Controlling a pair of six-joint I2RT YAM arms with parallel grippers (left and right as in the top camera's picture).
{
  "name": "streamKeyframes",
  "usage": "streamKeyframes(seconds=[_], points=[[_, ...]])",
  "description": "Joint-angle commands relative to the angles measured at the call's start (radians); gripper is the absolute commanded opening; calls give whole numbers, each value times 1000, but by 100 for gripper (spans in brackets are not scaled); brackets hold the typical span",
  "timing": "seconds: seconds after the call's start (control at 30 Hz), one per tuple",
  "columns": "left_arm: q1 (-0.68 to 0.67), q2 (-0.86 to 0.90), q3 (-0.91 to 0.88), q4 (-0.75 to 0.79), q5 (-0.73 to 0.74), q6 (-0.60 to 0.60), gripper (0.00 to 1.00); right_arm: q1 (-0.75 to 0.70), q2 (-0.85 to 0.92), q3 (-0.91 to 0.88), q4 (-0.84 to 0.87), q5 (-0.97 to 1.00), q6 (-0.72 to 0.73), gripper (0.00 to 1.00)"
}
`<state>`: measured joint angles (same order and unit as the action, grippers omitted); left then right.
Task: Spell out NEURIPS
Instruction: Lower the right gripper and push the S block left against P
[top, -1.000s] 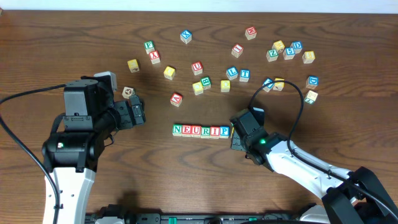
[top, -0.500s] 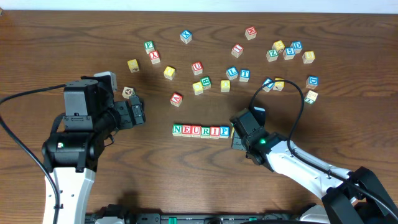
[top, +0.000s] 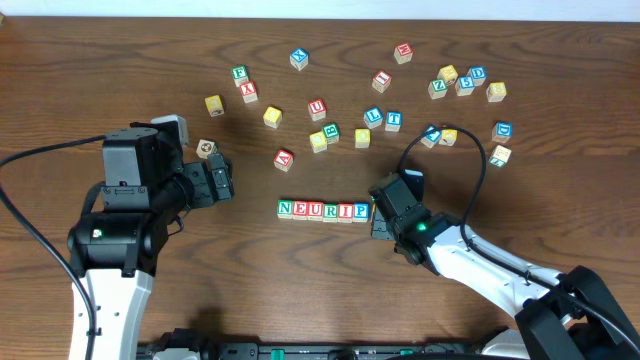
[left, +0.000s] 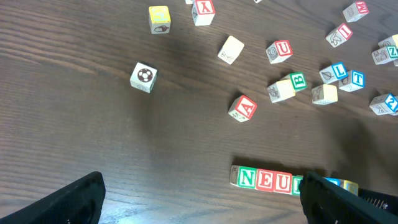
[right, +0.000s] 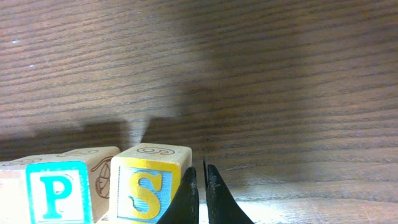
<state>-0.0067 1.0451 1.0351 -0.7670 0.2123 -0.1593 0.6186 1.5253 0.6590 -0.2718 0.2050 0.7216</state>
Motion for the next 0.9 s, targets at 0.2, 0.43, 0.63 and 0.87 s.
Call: streamKeyframes(seconds=[0.2, 0.43, 0.63, 0.87], points=[[6, 0, 27, -3, 12, 9, 98, 11, 7, -7, 3, -6, -34, 1], [6, 0, 27, -3, 12, 9, 98, 11, 7, -7, 3, -12, -43, 1], [6, 0, 27, -3, 12, 9, 98, 11, 7, -7, 8, -23, -60, 1], [6, 0, 27, -3, 12, 9, 98, 11, 7, -7, 15, -35, -73, 1]])
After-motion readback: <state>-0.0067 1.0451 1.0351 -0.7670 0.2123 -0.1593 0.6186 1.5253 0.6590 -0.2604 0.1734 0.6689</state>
